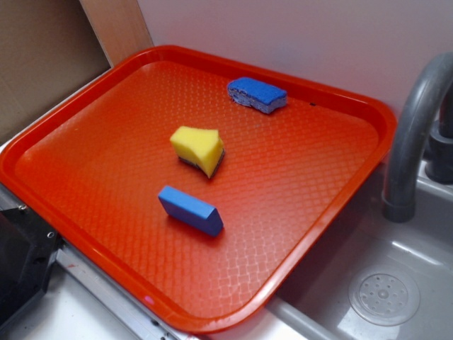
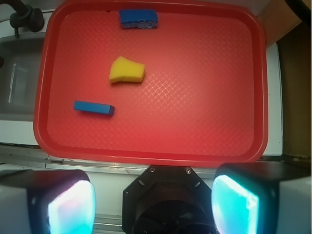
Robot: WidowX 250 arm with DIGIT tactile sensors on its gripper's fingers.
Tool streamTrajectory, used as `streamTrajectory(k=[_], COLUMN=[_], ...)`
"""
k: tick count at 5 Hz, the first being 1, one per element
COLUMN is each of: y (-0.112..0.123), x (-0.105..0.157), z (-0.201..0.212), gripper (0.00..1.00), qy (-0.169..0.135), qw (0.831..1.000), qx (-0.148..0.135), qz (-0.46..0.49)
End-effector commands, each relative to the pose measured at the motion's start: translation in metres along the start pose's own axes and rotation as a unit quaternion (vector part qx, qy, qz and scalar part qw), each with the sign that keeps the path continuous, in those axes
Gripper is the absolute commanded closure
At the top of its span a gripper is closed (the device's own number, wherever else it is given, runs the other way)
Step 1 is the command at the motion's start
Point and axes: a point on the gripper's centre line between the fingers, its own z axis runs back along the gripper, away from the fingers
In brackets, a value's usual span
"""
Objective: Grab the blue block.
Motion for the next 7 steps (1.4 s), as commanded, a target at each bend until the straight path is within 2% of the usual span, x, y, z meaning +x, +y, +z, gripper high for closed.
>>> streamTrajectory(k=[1, 3, 4, 5, 6, 7], y=[0.0, -0.003, -0.007, -0.018, -0.033, -0.048], x=[0.0, 0.01, 0.034, 0.062, 0.074, 0.076], z=[0.0, -0.01, -0.028, -0.061, -0.088, -0.111], gripper=[0.0, 0.0, 0.0, 0.0, 0.0, 0.0], qy=[0.0, -0.021, -0.053, -0.054, -0.049, -0.044], qw=[1.0, 0.996, 0.974, 0.939, 0.89, 0.828], qx=[0.0, 0.008, 0.023, 0.022, 0.005, -0.024], qz=[0.0, -0.092, -0.218, -0.339, -0.453, -0.558])
